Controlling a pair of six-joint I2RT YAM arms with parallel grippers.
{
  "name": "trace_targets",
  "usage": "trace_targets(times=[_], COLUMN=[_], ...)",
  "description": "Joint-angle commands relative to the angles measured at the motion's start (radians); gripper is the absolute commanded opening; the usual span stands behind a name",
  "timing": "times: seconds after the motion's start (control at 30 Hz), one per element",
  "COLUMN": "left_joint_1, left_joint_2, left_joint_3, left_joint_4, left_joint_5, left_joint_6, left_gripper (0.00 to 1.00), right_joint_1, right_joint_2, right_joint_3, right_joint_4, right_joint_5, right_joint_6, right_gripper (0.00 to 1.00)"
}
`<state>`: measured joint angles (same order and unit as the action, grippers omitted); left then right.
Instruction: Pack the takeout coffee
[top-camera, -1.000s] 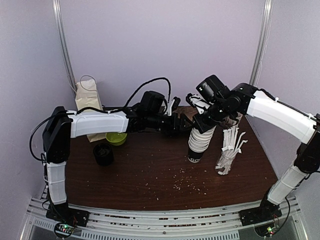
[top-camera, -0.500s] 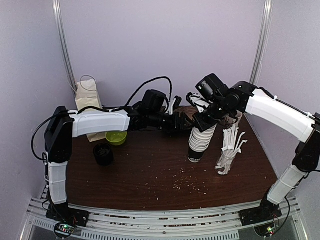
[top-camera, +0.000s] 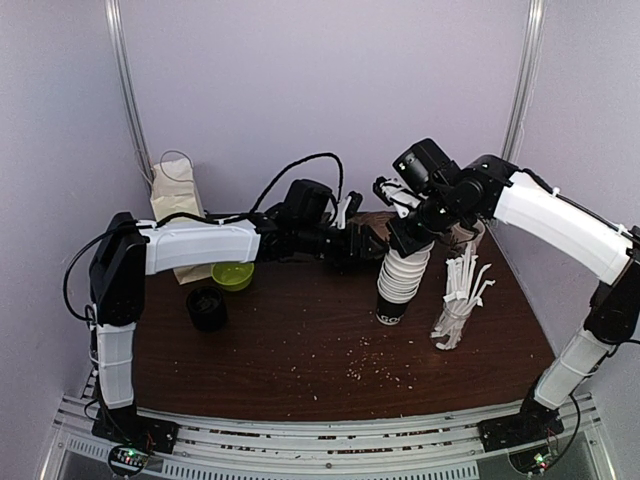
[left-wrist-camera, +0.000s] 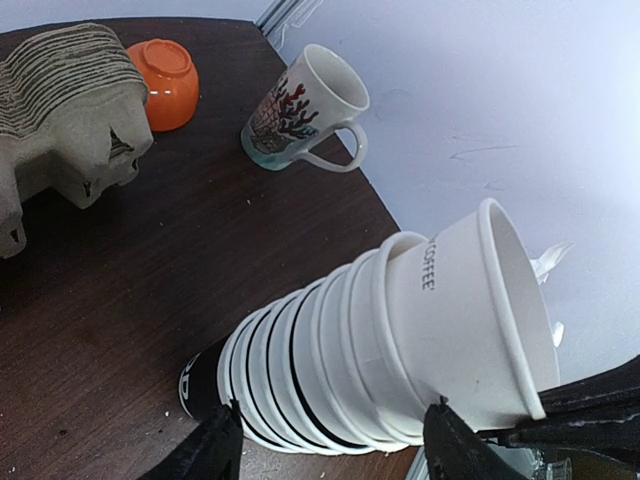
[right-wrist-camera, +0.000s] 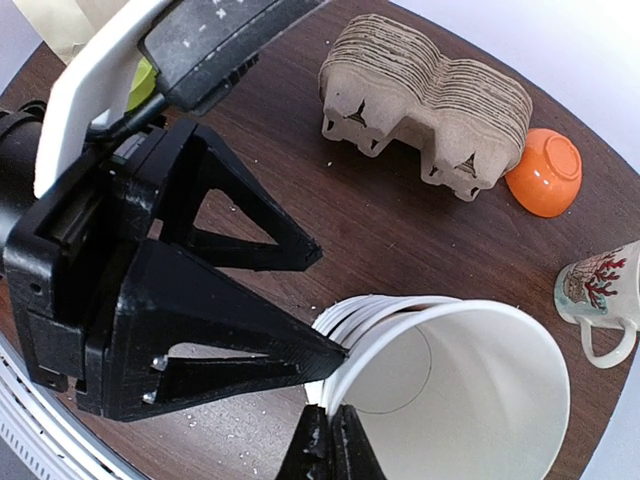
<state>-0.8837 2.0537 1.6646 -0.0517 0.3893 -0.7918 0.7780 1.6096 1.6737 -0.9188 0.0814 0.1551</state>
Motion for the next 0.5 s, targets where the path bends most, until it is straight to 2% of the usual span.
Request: trace_targets(times=[0.0, 0.47], left_joint_1=[-0.008, -0.008], left_joint_2=[0.035, 0.015], left_joint_3=[0.008, -0.014], left_joint_4=[-0.003, -0.005], left_joint_5=[-0.01, -0.018], left_joint_6=[0.009, 0.011], left_gripper=[0.64, 0.64], right_joint_1=[0.005, 0.005], right_joint_2=[-0.009, -0.059], right_joint_3=[0.052, 0.119], right_joint_4=[0.0, -0.055], right_joint_5=[0.042, 0.111], right_joint_6=[-0.003, 0.006], right_gripper=[0.0, 0.0])
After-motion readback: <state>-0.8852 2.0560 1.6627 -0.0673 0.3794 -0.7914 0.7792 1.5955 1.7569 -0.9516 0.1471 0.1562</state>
